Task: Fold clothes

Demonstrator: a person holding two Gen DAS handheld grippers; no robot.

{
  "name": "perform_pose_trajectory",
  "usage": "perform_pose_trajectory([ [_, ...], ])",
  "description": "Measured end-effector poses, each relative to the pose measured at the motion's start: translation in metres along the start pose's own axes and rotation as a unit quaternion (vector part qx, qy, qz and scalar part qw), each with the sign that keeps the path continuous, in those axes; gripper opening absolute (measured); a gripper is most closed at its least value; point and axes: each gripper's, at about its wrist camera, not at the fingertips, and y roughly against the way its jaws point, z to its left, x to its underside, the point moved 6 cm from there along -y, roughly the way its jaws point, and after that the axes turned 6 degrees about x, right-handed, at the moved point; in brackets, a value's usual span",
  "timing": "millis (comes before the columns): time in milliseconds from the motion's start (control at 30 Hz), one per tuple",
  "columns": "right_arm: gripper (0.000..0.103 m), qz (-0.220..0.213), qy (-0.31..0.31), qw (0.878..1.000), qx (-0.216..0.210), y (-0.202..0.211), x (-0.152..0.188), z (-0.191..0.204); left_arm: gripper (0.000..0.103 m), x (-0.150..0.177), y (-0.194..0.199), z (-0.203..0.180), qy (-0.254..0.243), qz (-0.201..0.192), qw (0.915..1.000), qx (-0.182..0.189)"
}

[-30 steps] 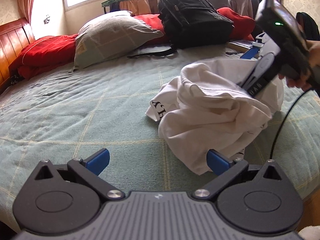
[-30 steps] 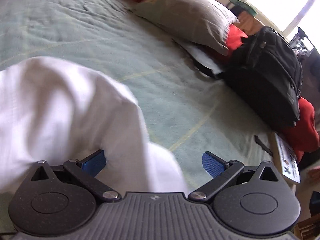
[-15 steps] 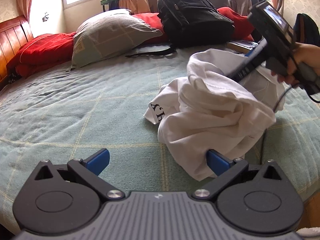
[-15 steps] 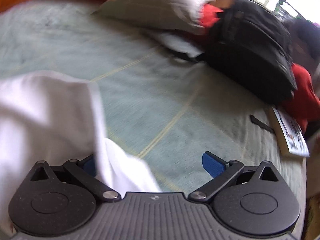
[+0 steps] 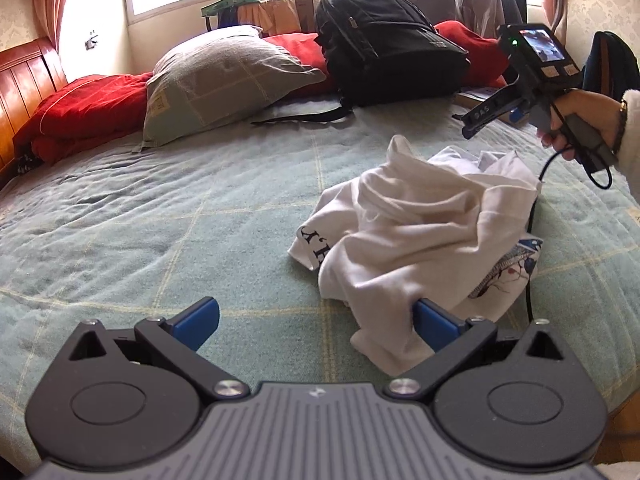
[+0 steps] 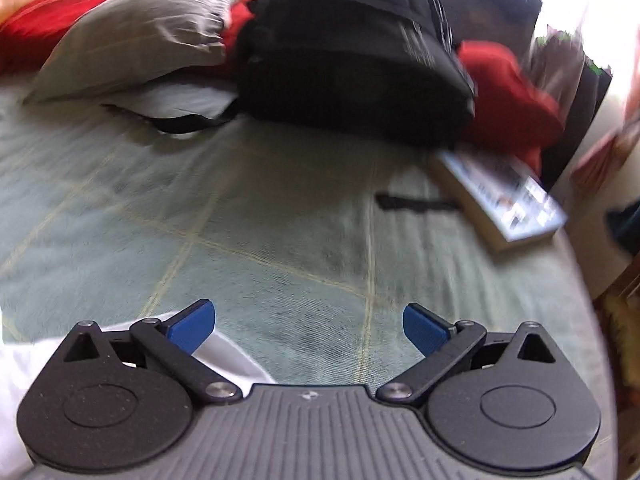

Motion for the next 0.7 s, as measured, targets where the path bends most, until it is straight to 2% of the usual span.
perform_pose_trajectory([
  [100, 0.102, 0.005, -0.01, 1.0, -0.023, 0.009, 0.002, -0.007, 0.102, -0.002, -0.002, -0.002, -0.001, -0.001, 1.0, 0.004],
  [200, 0.103, -0.003, -0.004, 0.992, -0.124, 0.044, 0.01, 0.01, 0.102, -0.004, -0.004, -0.003, 0.002, 0.0, 1.0, 0.006],
  [267, 0.103, -0.005, 0.02, 0.981, -0.192, 0.073, 0.021, 0.03, 0.102, -0.004, -0.005, -0.004, 0.001, 0.001, 1.0, 0.007],
  [333, 0.103, -0.013, 0.054, 0.97, -0.238, 0.101, 0.033, 0.05, 0.102, -0.002, -0.004, -0.006, -0.004, 0.003, 1.0, 0.008],
  [567, 0.103, -0.016, 0.138, 0.938, -0.318, 0.176, 0.088, 0.097, 0.102, 0.005, 0.003, -0.006, -0.009, 0.004, 1.0, 0.0],
  [700, 0.103, -0.032, 0.148, 0.931, -0.331, 0.206, 0.097, 0.113, 0.102, 0.01, 0.01, -0.005, -0.01, 0.002, 0.9999, -0.007],
])
